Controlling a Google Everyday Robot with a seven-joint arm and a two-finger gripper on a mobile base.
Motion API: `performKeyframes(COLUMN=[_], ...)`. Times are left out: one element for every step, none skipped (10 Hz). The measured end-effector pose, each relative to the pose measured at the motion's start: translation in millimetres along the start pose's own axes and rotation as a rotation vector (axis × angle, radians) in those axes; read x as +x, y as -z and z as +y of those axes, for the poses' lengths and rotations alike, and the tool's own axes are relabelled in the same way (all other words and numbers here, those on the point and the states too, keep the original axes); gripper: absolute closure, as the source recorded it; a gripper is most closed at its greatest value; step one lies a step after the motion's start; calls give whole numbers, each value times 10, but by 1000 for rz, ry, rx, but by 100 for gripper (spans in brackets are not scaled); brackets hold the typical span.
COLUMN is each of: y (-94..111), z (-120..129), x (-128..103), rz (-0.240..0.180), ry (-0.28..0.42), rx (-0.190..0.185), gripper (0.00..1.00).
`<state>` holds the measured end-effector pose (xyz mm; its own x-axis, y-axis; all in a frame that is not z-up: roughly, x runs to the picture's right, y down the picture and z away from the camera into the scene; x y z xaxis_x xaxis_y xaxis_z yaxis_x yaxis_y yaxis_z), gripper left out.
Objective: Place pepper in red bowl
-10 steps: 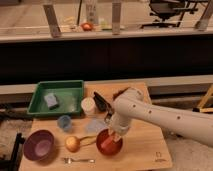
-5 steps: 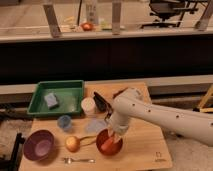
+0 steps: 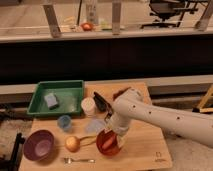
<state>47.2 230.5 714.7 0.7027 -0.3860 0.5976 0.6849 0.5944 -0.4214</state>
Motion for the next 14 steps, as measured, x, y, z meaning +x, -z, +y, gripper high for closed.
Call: performKeyframes(y=[-6, -13, -17, -17, -21, -21, -19, -17, -12, -7, -3, 5, 14, 23], z=[13, 39, 52, 61, 69, 74, 82, 92, 96, 102, 106, 106, 103, 98], x=[-5, -13, -17, -22, -26, -26, -24, -19, -13, -4, 5, 18, 27, 35], rz=[1, 3, 4, 6, 8, 9, 9, 10, 10, 9, 8, 6, 4, 3], ry=[0, 0, 0, 0, 3, 3, 6, 8, 10, 11, 11, 12, 13, 15], rx=[3, 9, 11, 10, 8, 6, 4, 0, -1, -3, -3, -2, -1, 1], gripper=[20, 20, 20, 20, 20, 20, 20, 20, 20, 20, 20, 20, 20, 20])
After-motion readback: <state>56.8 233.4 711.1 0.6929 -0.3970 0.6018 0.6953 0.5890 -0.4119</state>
